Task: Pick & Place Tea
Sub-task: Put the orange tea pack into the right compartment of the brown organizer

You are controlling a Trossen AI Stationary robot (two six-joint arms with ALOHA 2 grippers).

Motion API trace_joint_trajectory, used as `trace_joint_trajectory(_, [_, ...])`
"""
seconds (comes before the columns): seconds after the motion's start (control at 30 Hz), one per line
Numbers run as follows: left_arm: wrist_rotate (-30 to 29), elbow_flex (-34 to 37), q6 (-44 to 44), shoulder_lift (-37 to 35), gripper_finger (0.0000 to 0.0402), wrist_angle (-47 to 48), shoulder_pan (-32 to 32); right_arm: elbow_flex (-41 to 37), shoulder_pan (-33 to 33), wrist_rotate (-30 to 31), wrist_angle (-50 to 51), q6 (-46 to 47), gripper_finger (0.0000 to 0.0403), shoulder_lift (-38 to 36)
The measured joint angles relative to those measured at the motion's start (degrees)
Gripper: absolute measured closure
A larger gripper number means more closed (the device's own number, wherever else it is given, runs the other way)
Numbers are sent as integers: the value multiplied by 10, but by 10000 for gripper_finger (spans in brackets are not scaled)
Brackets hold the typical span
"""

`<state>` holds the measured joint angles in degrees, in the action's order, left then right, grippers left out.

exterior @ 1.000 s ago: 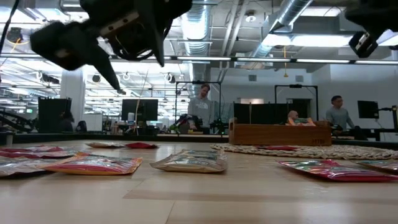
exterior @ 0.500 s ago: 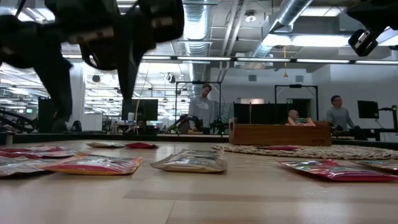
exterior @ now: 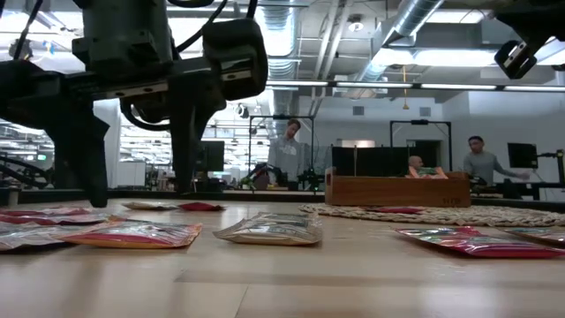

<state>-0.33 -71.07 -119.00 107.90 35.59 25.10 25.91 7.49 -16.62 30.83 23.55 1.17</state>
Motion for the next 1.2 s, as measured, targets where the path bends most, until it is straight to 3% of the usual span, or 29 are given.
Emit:
trace_joint_trajectory(0.6, [11,-1,13,34,145,-7,-12,0,0,0,0,0,402,0])
trace_joint_trajectory(1.2, [-37,0,89,34,145,-41,-19,0,0,0,0,0,402,0])
